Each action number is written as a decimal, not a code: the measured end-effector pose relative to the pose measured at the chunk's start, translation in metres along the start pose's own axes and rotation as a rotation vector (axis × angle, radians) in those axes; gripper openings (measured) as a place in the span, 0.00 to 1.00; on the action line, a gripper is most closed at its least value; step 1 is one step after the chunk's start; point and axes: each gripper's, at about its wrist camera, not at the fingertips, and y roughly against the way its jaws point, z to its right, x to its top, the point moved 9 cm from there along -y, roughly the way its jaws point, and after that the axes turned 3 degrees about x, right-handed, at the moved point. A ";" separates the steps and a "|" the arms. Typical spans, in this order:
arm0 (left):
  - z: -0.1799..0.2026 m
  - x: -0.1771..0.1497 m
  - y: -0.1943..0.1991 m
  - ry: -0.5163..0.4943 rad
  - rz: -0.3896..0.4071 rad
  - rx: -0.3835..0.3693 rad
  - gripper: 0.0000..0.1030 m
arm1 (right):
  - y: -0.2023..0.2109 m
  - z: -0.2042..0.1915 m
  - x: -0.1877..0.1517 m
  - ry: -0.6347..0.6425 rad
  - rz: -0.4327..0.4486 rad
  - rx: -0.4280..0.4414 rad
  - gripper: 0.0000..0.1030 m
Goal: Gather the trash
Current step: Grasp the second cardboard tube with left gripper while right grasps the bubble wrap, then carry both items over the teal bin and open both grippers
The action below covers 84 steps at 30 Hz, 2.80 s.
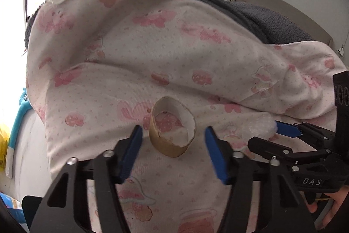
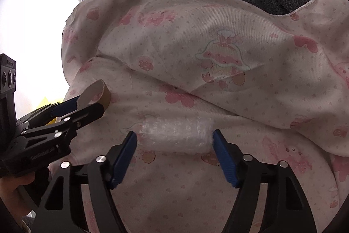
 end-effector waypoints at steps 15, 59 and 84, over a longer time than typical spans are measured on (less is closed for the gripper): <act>-0.004 -0.002 0.023 0.024 0.037 -0.011 0.44 | 0.013 -0.013 0.008 0.018 0.029 0.002 0.61; -0.205 -0.131 0.163 0.148 -0.143 0.232 0.44 | 0.040 -0.274 -0.011 0.273 0.098 0.261 0.61; -0.255 -0.218 0.172 0.225 -0.350 0.183 0.69 | -0.003 -0.363 -0.064 0.342 -0.023 0.318 0.61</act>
